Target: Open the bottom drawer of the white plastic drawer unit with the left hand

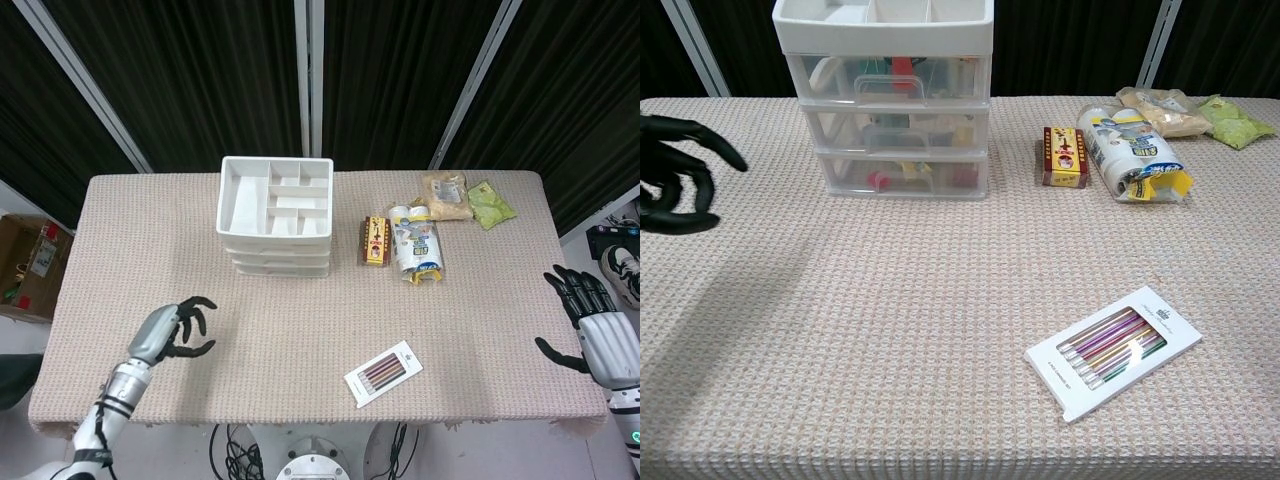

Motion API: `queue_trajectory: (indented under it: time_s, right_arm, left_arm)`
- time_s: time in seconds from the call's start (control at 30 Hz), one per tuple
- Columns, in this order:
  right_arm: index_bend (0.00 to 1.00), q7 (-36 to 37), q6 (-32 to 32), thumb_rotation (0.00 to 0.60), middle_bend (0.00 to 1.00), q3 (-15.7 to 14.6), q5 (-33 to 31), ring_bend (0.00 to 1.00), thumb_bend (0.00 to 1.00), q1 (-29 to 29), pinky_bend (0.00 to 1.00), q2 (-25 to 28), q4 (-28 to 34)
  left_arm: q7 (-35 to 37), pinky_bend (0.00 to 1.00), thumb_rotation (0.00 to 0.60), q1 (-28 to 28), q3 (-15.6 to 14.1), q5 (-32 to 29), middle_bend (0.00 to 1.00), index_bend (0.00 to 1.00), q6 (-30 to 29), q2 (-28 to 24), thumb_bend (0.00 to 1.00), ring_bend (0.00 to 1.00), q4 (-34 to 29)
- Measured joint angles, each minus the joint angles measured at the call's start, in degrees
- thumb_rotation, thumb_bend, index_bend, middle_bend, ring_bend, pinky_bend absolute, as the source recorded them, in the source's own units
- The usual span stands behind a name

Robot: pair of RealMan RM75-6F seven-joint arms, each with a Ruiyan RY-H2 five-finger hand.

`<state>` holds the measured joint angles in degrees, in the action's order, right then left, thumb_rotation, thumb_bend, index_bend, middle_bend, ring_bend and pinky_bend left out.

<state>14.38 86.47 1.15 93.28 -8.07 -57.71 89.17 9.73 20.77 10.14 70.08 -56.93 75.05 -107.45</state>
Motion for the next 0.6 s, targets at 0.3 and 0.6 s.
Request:
queue_trajectory:
  time_s: [0.3,0.6]
  right_arm:
    - [0.0,-0.1,0.9,0.6,0.03,-0.2,0.3,0.0,0.15,0.8,0.0,0.1,0.2]
    - [0.0,-0.9,2.2,0.6,0.04,-0.3,0.9,0.0,0.15,1.7,0.0,0.2,1.1]
  left_arm:
    - [5.1,1.0,0.6,11.2,6.9,-25.8,0.78,0.18,9.3,11.5,0.4,0.92,5.1]
    - [7.5,1.0,0.6,17.6,11.6,-46.2,0.81,0.13,10.2,20.1,0.42,0.93,10.3]
